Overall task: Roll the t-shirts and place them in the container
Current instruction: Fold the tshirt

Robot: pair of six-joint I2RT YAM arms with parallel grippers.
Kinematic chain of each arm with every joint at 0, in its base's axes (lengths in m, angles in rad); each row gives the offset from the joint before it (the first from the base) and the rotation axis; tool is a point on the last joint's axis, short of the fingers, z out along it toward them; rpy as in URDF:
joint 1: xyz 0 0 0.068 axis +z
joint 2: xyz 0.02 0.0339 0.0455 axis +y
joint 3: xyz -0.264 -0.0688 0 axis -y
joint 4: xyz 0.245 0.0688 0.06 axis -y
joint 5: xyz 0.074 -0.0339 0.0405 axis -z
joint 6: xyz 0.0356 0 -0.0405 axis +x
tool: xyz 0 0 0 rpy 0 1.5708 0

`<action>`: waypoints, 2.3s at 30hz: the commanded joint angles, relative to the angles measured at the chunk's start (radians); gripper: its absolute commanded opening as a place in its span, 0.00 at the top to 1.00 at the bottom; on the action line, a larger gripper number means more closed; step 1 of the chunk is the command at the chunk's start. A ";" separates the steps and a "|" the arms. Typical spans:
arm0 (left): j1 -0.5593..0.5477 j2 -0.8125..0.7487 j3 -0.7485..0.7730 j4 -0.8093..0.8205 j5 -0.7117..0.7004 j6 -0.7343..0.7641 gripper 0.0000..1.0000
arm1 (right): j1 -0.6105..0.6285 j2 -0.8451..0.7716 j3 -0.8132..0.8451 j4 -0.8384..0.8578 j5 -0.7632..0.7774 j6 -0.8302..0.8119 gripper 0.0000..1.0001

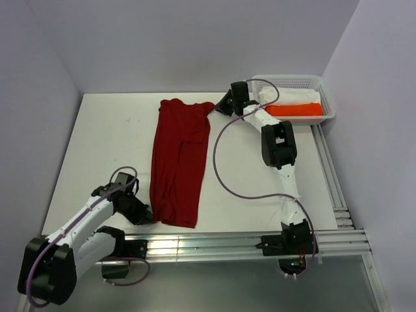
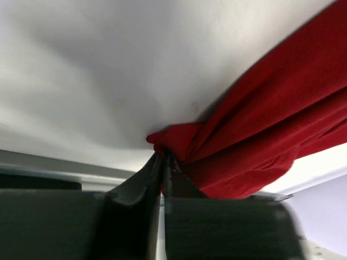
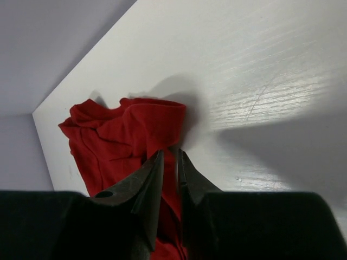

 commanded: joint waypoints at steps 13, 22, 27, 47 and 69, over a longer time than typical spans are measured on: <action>-0.126 0.198 0.584 -0.447 -0.298 0.112 0.01 | -0.010 -0.367 -0.350 0.060 -0.049 -0.080 0.61; 0.158 0.395 0.946 -0.357 -0.387 0.376 0.00 | 0.085 -0.611 -0.639 -0.016 -0.078 -0.195 0.48; 0.212 0.678 1.110 -0.098 -0.236 0.426 0.00 | 0.127 -0.654 -0.769 0.057 -0.017 -0.171 0.41; 0.224 1.435 1.586 0.558 0.131 0.523 0.02 | 0.097 -0.094 -0.151 0.126 -0.034 -0.096 0.38; 0.170 1.620 1.647 0.574 0.153 0.448 0.79 | 0.074 0.016 -0.019 0.086 -0.012 0.105 0.84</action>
